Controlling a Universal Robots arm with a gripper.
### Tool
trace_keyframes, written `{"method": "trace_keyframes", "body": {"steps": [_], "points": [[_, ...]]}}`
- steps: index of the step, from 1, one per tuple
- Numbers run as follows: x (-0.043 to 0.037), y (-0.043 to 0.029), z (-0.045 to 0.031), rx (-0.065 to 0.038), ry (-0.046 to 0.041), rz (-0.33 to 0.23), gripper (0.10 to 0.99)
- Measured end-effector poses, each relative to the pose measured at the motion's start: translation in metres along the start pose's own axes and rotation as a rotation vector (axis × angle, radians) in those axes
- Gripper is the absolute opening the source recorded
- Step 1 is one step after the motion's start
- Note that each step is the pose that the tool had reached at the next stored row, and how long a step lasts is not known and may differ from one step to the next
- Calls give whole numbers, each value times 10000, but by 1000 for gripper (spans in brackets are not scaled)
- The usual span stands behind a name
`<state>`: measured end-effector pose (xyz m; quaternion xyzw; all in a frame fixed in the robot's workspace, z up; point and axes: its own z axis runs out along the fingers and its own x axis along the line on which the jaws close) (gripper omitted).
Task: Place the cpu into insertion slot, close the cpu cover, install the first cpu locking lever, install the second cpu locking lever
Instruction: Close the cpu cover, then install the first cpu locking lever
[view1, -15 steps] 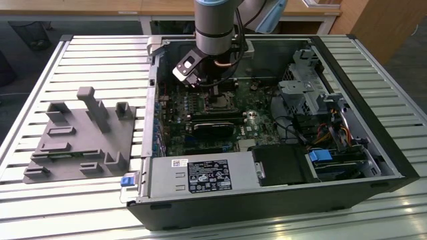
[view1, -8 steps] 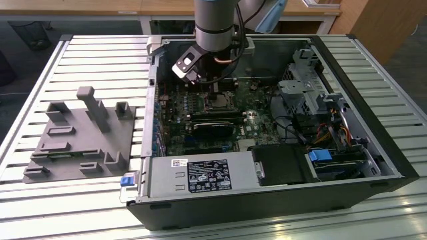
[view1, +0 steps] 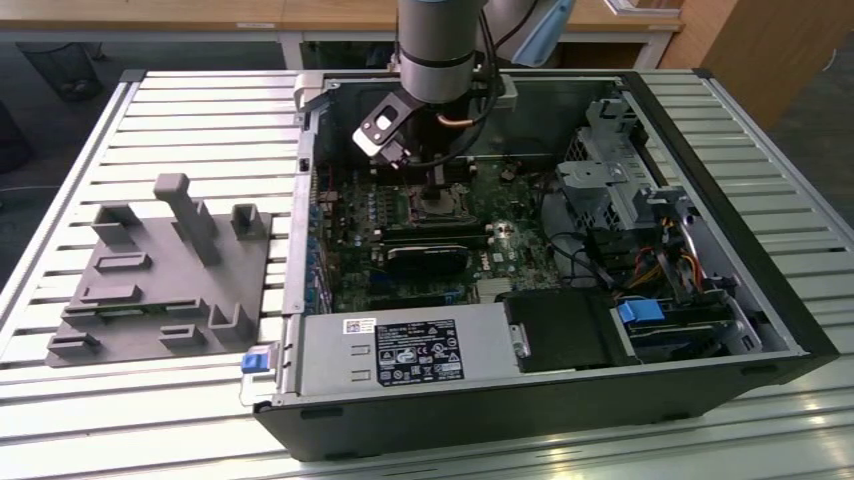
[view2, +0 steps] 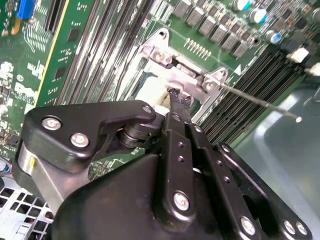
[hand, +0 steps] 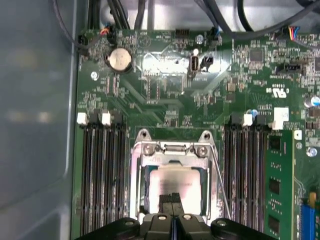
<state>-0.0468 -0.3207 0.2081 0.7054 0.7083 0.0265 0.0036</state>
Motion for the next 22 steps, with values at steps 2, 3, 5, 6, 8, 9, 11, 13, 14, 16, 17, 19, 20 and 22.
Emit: {"method": "trace_keyframes", "body": {"steps": [2, 3, 5, 6, 8, 9, 11, 13, 14, 16, 17, 19, 20, 22], "points": [[0, 30, 1, 0, 1, 0, 106], [0, 46, 2, 0, 0, 0, 106], [-1, 62, 3, 0, 1, -1, 106], [0, 69, 3, -1, 1, 0, 106], [0, 88, 4, 0, 1, 0, 106], [-1, 95, 4, 0, 1, -1, 106], [-1, 111, 5, 1, 1, 0, 106], [0, 112, 5, 1, 1, 2, 106], [0, 112, 5, 0, 1, 1, 106], [0, 113, -8, 1, 0, 0, 106], [0, 113, -15, 1, 0, 0, 106], [1, 114, -26, 0, 1, 0, 106], [1, 114, -29, 0, 2, 0, 106], [1, 114, -32, -2, 3, 0, 106]]}}
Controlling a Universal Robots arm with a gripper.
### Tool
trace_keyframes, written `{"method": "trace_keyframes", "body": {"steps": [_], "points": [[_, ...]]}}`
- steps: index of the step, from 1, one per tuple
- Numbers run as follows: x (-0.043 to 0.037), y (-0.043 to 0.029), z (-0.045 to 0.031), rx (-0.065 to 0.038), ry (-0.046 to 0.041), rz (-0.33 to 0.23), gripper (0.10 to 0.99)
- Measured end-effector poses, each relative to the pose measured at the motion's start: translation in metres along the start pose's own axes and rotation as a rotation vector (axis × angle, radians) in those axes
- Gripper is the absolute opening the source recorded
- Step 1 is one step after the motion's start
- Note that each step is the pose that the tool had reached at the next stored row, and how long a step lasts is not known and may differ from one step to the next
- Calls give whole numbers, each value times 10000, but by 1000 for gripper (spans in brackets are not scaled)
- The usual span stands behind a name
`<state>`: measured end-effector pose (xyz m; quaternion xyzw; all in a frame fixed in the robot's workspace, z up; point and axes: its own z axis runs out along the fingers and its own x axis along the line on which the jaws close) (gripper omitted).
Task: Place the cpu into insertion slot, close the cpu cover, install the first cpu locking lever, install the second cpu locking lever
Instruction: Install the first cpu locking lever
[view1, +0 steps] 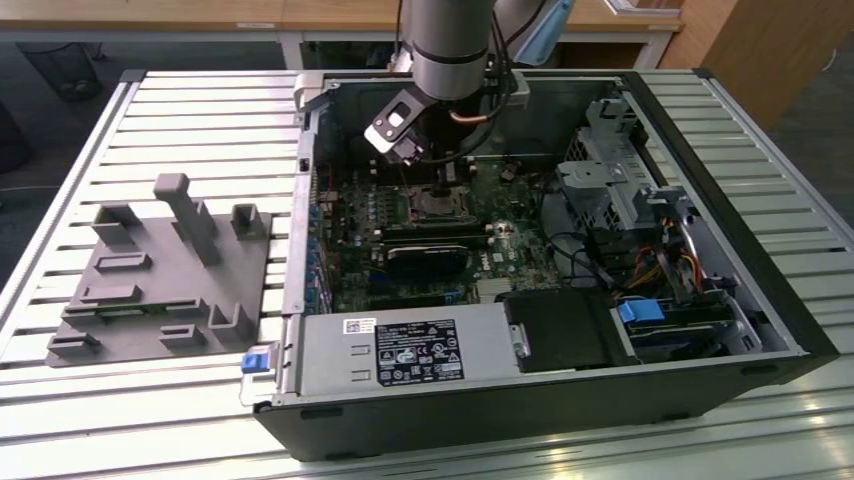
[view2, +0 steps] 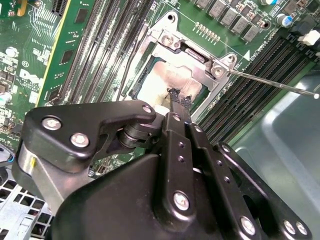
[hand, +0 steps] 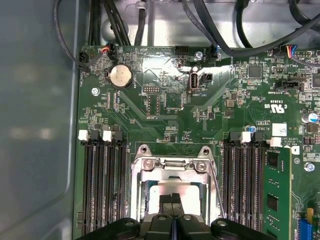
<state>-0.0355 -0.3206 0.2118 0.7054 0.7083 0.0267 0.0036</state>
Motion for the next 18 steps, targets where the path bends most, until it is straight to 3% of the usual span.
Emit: {"method": "trace_keyframes", "body": {"steps": [10, 18], "points": [[1, 2, -42, 3, -4, 0, 106], [5, 8, -178, 2, -2, 0, 106]]}}
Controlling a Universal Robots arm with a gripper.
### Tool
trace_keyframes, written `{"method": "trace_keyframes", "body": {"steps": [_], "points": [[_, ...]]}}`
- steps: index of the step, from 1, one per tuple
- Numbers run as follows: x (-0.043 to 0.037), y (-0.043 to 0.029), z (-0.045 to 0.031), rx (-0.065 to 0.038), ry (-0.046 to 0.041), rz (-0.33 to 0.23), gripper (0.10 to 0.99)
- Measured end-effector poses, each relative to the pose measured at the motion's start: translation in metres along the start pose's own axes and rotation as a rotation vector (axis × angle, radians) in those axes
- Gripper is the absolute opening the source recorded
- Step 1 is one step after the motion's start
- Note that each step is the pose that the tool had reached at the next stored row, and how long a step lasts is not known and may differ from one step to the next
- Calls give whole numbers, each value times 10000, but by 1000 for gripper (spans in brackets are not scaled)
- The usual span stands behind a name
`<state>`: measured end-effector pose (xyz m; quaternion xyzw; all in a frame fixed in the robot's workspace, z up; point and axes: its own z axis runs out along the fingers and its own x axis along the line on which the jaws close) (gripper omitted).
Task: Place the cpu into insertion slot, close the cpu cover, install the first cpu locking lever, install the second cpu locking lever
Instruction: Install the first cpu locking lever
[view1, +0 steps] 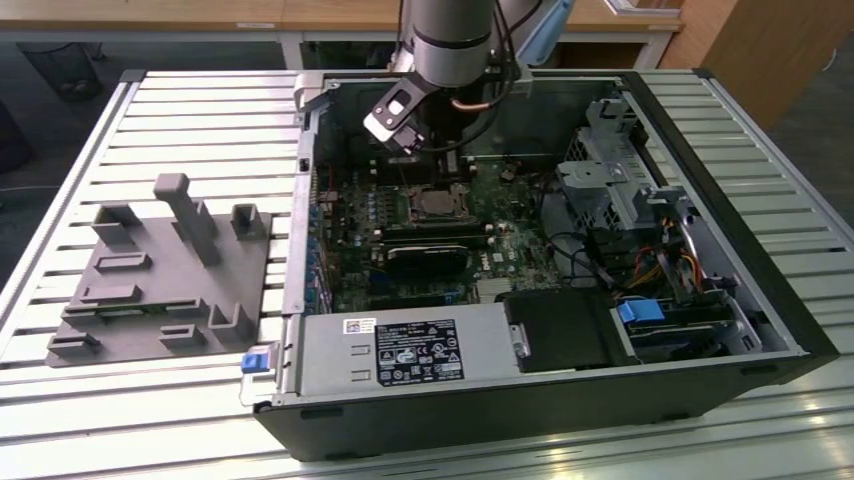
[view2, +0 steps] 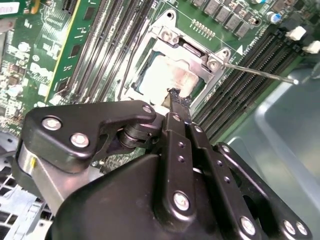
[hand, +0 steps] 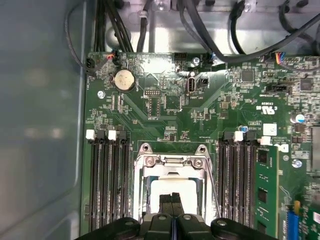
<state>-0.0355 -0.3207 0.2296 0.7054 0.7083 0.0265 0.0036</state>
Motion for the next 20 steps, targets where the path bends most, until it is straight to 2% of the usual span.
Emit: {"method": "trace_keyframes", "body": {"steps": [4, 11, 14, 20], "points": [[4, 6, -137, -1, 0, 0, 106], [14, 18, -428, 1, -1, 0, 106], [14, 19, -443, 1, 6, -56, 106], [14, 19, -444, 21, 29, -634, 106]]}}
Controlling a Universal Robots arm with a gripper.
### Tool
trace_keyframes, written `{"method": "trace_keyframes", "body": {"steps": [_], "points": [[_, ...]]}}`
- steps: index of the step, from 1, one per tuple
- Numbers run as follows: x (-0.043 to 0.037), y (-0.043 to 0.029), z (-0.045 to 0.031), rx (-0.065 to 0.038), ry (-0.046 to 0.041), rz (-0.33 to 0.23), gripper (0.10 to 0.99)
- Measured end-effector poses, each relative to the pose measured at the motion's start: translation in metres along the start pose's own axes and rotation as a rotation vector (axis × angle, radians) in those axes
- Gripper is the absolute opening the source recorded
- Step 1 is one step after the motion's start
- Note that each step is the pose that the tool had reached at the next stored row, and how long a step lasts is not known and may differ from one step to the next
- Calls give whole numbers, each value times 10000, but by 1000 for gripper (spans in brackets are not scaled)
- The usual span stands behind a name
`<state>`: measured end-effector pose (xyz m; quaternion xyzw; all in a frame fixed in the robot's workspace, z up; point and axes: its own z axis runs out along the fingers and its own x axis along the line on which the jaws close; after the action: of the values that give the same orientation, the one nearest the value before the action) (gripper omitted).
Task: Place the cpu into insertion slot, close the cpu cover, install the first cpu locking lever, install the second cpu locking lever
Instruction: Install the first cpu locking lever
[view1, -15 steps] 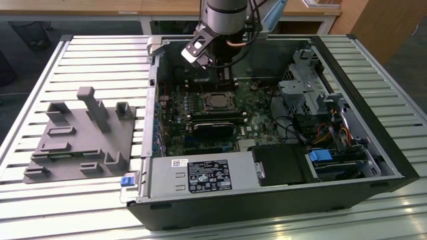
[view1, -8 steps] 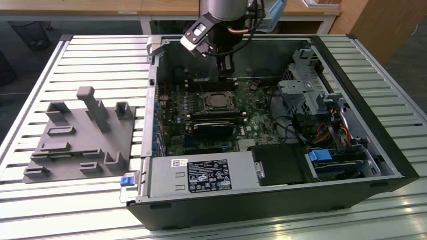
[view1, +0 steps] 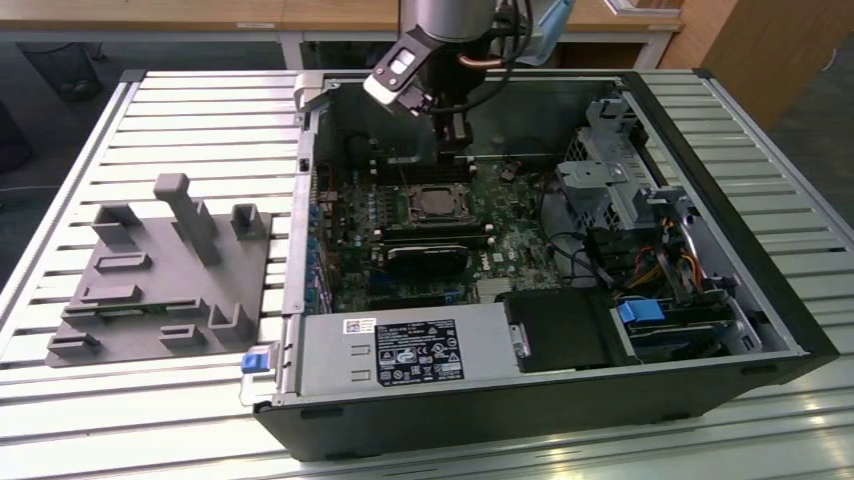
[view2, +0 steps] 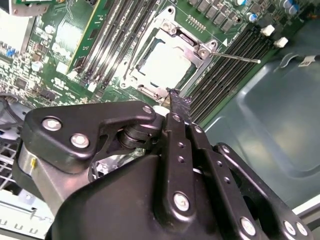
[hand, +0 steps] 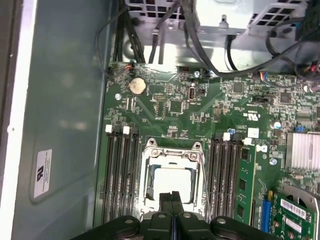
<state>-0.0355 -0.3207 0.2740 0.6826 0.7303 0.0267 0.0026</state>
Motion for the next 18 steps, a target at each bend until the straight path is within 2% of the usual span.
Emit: {"method": "trace_keyframes", "body": {"steps": [6, 18], "points": [[0, 0, 0, 19, 25, -592, 106], [-1, 0, 0, 44, 58, -1360, 106]]}}
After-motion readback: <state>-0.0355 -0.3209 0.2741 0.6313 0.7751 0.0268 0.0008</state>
